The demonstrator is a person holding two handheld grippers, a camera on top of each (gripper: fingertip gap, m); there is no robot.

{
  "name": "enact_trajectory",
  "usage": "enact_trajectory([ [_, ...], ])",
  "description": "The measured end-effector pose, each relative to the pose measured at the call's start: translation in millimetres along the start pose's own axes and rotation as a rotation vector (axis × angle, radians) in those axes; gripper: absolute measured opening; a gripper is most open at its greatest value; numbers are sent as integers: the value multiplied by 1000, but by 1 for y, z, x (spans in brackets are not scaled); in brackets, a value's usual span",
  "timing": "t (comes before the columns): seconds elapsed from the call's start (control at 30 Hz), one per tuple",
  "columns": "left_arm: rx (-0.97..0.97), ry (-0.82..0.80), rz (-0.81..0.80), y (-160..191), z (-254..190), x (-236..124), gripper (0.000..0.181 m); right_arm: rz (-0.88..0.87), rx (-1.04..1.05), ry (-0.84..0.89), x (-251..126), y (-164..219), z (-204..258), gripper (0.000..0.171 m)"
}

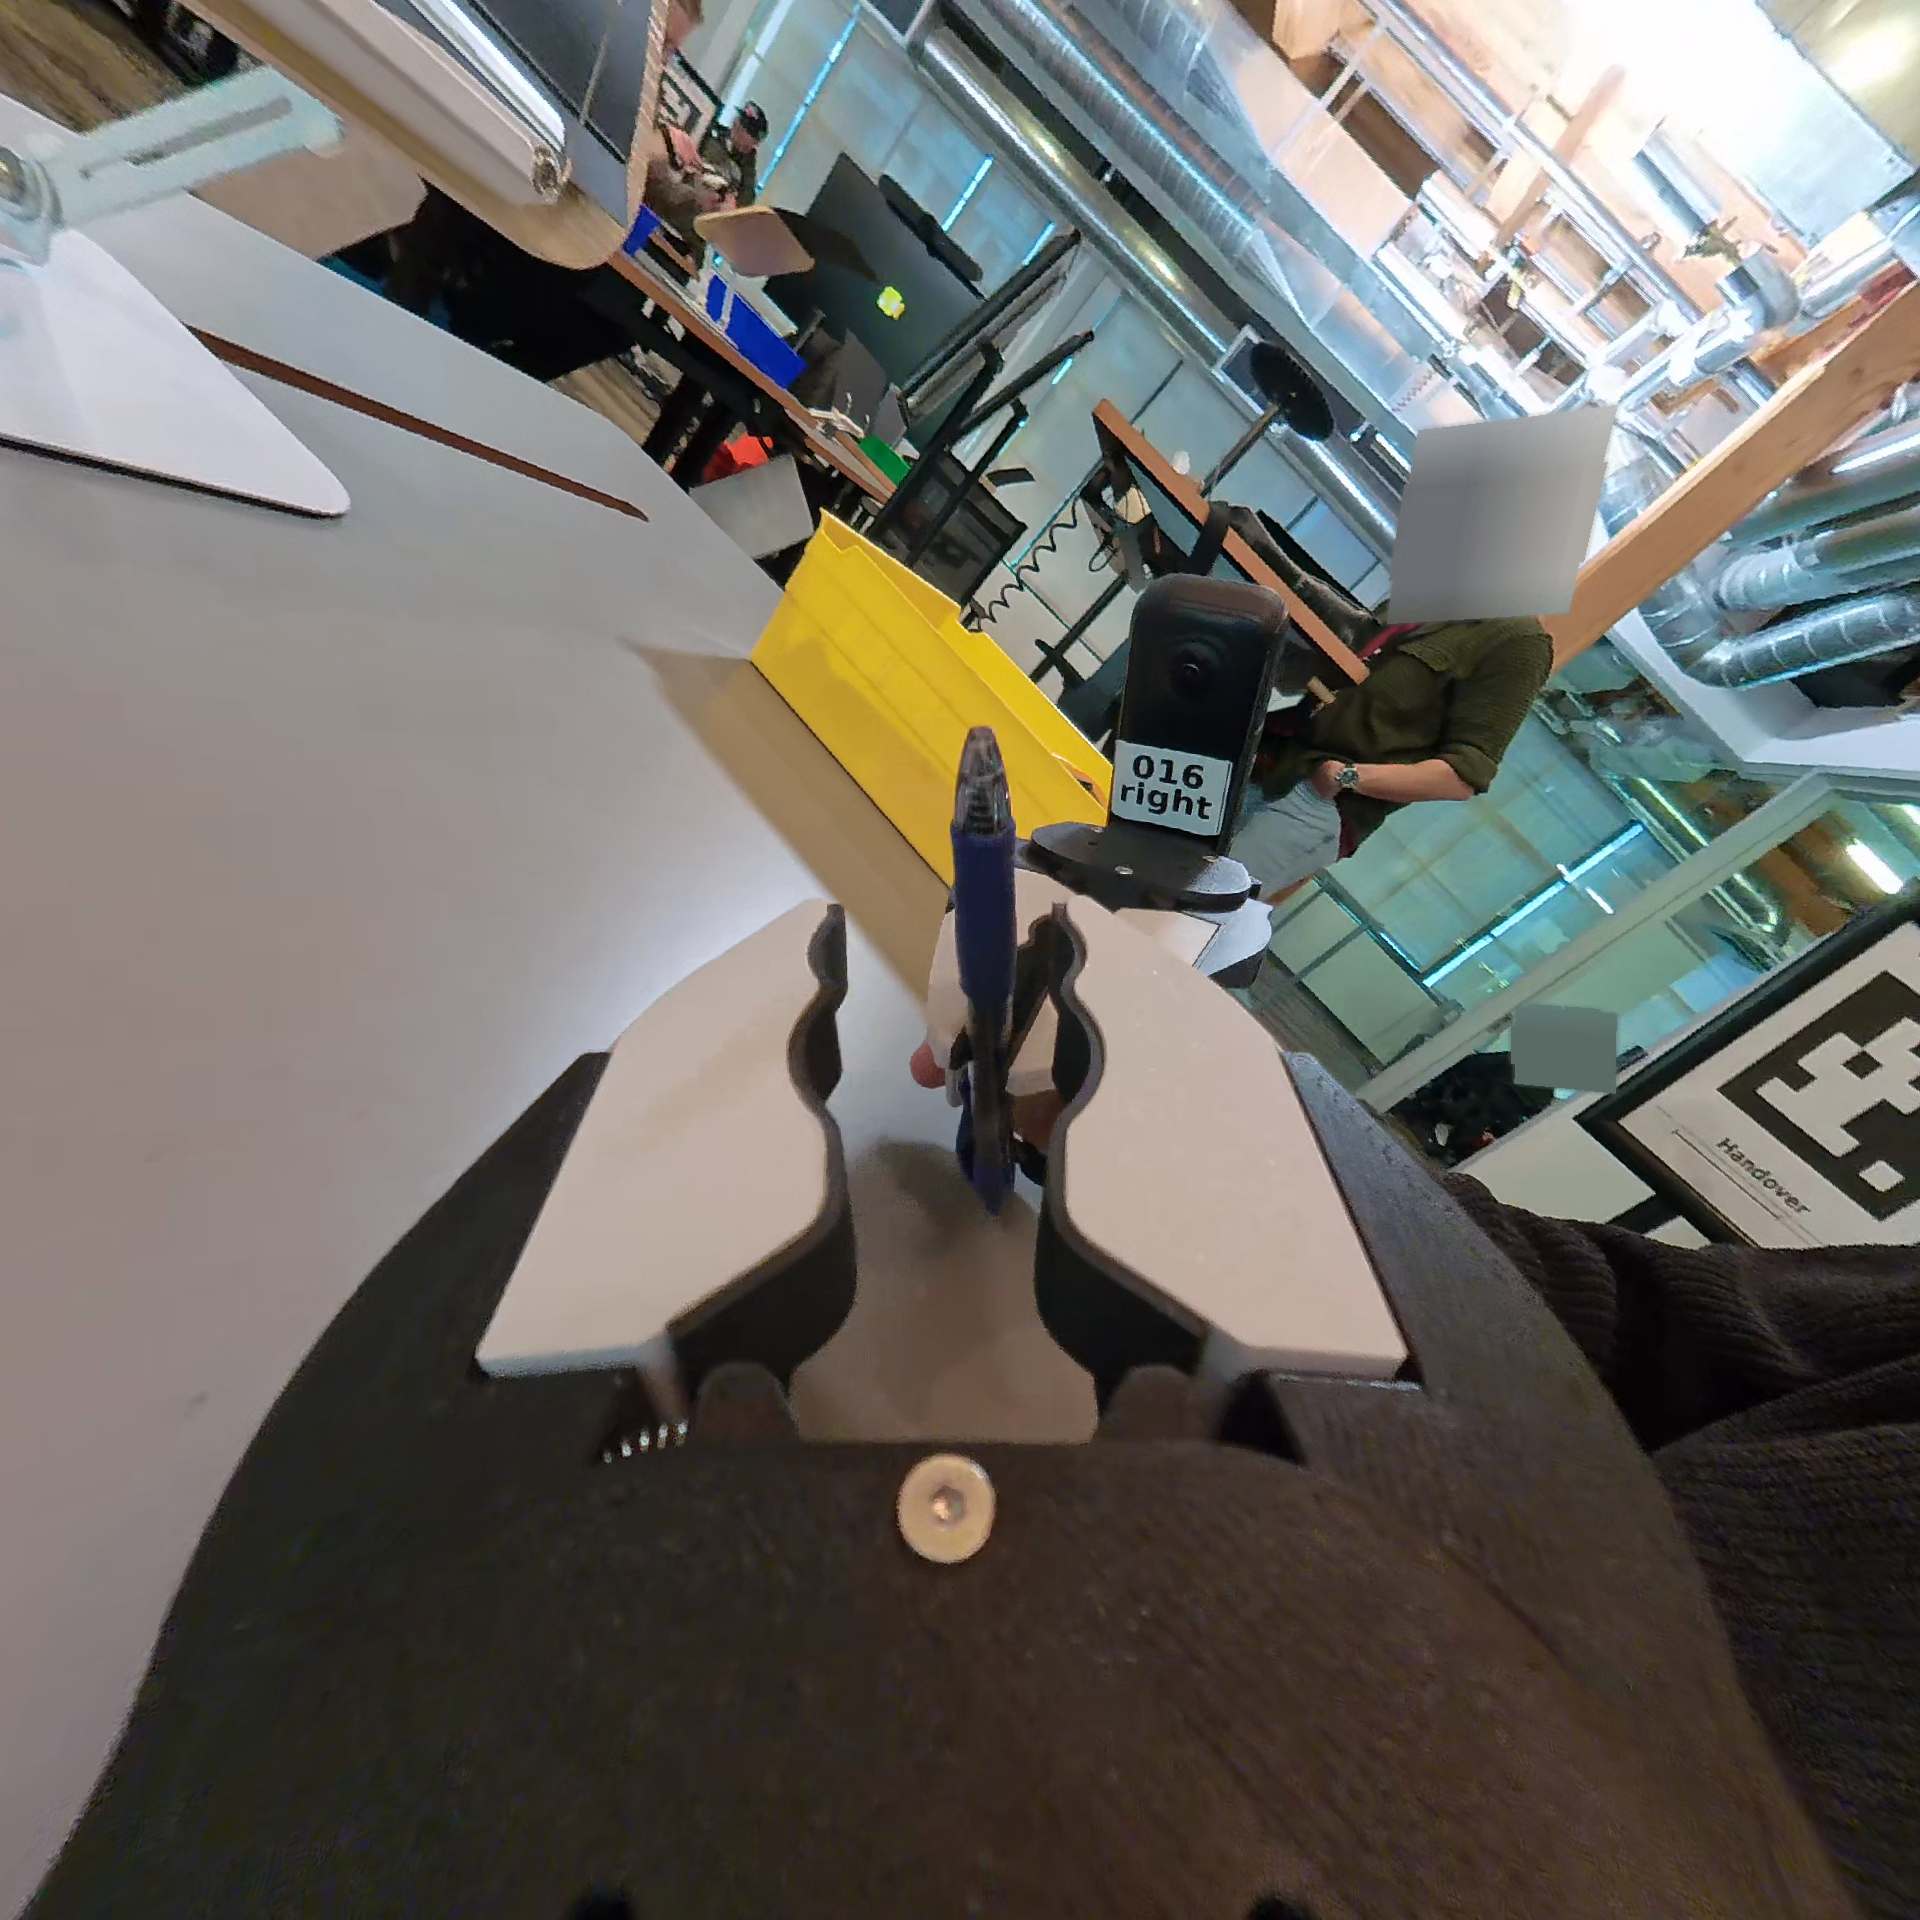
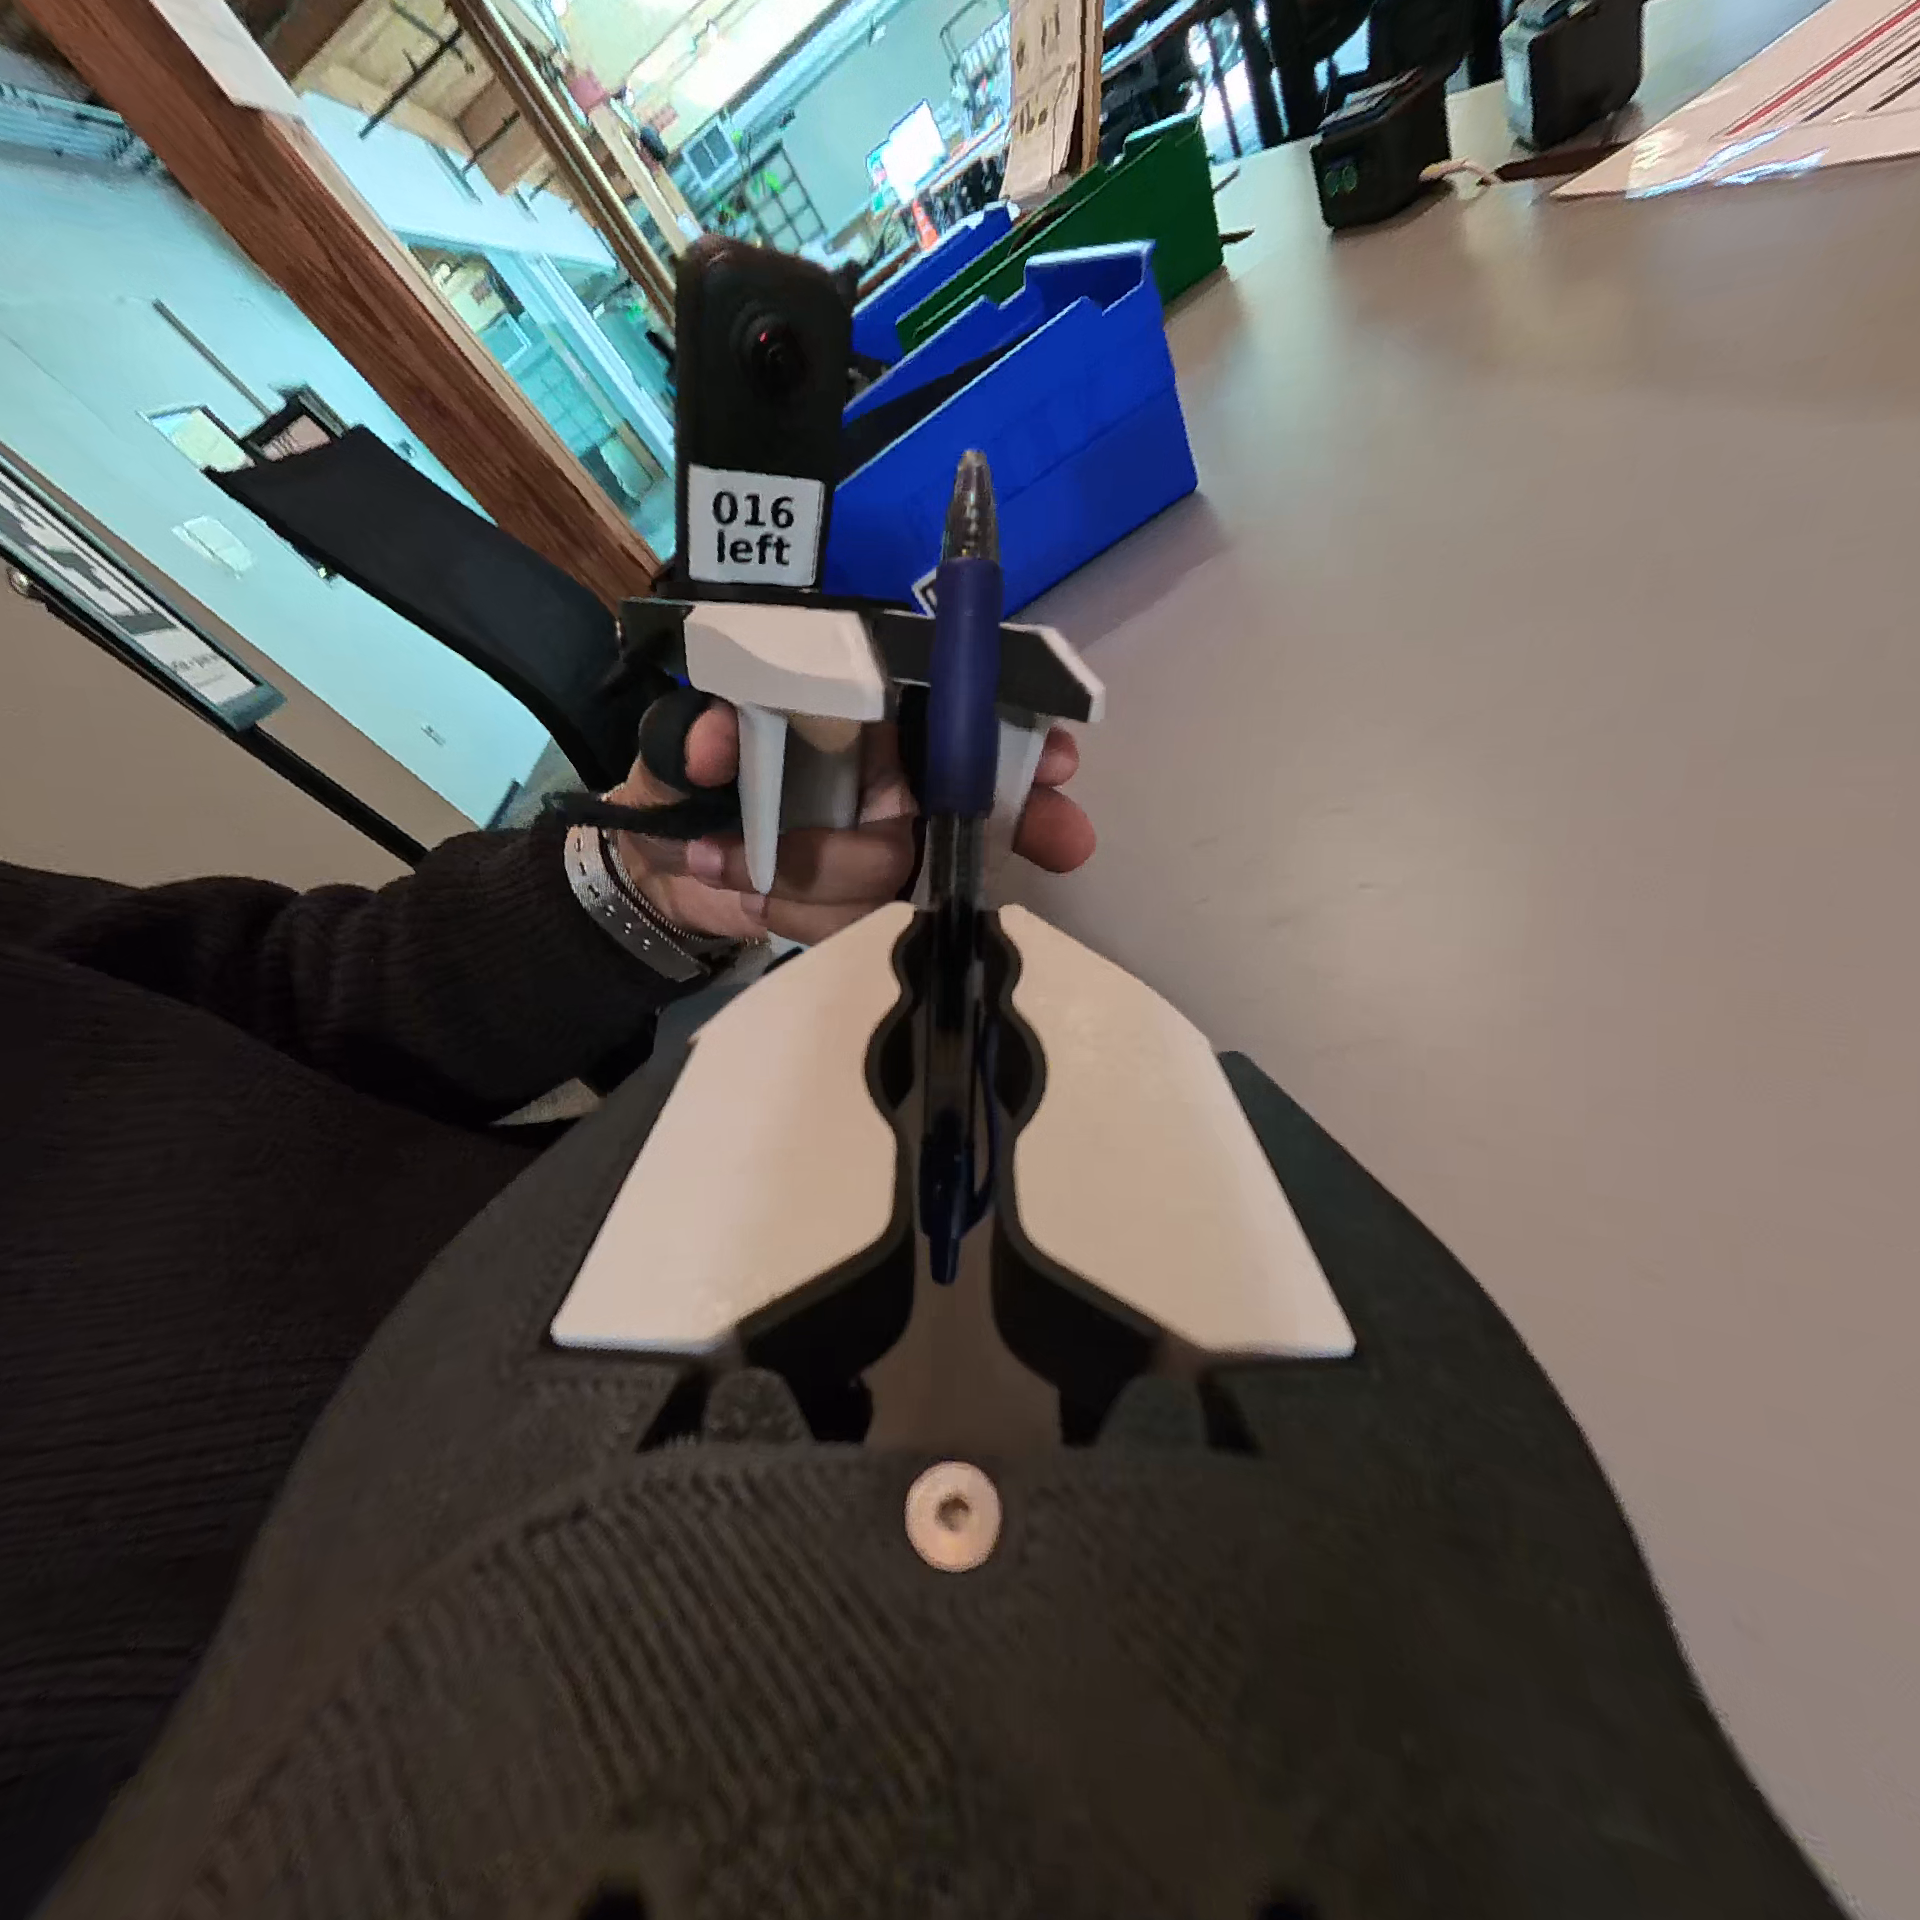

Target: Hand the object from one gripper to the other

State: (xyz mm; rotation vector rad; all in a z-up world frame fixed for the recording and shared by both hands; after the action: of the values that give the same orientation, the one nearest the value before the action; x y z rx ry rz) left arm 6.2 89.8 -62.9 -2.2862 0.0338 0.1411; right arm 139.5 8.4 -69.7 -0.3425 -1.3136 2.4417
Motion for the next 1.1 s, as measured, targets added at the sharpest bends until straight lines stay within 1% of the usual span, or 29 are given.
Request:
enact_trajectory([
  [0.3, 32, -16, -13, 1, -1, 1, 36, -182, 63, -6, -19, -11, -5, 10],
  [0.67, 63, 4, 54, 14, -8, 11, 32, -375, 47, -66, -35, -22, -1, 10],
  [0.87, 108, 18, 101, 25, -17, 20, 33, -398, 37, -84, -33, -23, 2, 10],
  [1.1, 114, 49, 127, 33, -24, 25, 33, -393, 25, -102, -25, -22, 7, 10],
])
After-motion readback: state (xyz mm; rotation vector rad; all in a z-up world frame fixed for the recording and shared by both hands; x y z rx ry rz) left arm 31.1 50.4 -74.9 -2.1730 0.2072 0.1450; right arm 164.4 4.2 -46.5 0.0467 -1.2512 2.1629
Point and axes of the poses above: each gripper's, where its closed fingertips meet, x out along the fingers, y out of its underside, z = x × y across the jaws, the point moved 8 cm from there along -x, back along the fingers, and after that the axes turned 14 degrees about -y, right-handed, at the moved point
